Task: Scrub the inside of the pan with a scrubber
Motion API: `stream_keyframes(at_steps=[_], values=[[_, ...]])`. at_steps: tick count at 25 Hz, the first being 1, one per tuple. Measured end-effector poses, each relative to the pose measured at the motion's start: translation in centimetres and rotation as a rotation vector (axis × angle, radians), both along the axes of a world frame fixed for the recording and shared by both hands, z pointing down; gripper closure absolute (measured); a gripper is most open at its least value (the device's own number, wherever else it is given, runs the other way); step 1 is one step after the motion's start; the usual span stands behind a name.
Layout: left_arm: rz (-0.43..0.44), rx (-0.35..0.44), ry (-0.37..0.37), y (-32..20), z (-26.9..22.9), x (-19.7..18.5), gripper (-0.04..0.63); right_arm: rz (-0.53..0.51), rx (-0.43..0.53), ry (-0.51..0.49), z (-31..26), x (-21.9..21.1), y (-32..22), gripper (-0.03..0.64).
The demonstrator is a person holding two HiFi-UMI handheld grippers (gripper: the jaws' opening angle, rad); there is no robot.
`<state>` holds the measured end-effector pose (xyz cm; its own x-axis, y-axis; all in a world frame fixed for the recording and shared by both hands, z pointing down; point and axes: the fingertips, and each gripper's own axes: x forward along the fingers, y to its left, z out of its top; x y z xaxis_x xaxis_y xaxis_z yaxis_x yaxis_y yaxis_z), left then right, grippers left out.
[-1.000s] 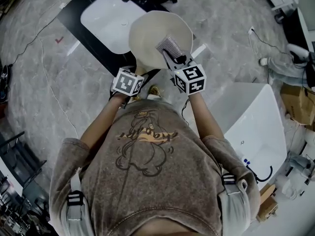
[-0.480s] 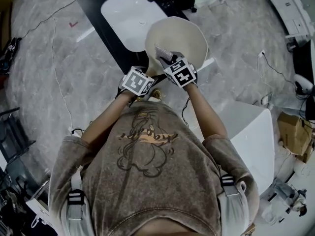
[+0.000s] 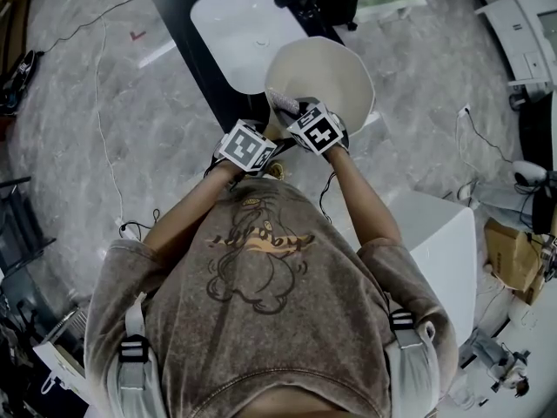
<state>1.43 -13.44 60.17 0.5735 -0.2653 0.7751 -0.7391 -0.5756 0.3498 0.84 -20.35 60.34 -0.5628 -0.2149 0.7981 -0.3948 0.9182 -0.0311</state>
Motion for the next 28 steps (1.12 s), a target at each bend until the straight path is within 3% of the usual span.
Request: stream_keyframes(at_steps=[6, 14, 28], values=[[0.005, -0.012, 0.022, 0.1, 0.1, 0.1, 0.348, -0.037, -0.056, -0.016, 0.5, -1.0, -0.3, 0.538], [0.016, -0.016, 0.036, 0.0, -0.1, 0.1, 0.347, -0.005, -0.038, 0.013, 1.5, -2.6, -4.6, 0.538], [0.012, -0.03, 0.075, -0.1, -0.1, 0.5, 0.345, 0.174, 0.082, 0.091, 2.0, -0.5, -14.3, 0.541]])
